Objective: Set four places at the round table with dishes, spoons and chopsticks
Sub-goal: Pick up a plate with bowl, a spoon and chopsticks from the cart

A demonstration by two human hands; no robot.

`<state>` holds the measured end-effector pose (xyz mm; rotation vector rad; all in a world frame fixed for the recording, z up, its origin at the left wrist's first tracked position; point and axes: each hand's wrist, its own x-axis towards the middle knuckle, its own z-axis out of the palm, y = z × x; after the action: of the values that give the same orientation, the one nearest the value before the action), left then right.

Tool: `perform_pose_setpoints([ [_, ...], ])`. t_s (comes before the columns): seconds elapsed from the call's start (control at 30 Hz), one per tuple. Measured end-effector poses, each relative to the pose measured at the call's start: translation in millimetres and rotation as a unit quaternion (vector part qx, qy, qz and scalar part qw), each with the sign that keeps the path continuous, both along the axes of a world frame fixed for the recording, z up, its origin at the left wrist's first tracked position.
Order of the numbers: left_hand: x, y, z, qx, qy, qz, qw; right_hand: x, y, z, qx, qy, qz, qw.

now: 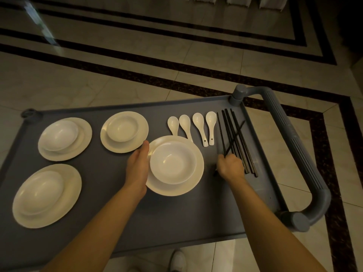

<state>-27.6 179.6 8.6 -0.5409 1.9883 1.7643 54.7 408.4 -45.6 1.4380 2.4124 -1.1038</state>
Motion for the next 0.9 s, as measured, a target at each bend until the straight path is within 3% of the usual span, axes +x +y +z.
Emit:
perform_pose_setpoints([
  [0.17,1.0,-1.1,1.7,0.004,-0.008,-0.006,1.000,2.1,5.8,8.2,-0.031,0.040,-0.042,0.998],
  [0.4,0.8,-1.5,3.6,0.008,-0.010,-0.009,1.000,1.0,10.2,23.6,-0.174,0.151,-0.069,0.971],
  [0.9,-22.8,-10.4,-4.6,-0.004,-0.009,0.035,0.999,-64.9,38.2,4.5,0.005,0.091,0.007,0.996],
])
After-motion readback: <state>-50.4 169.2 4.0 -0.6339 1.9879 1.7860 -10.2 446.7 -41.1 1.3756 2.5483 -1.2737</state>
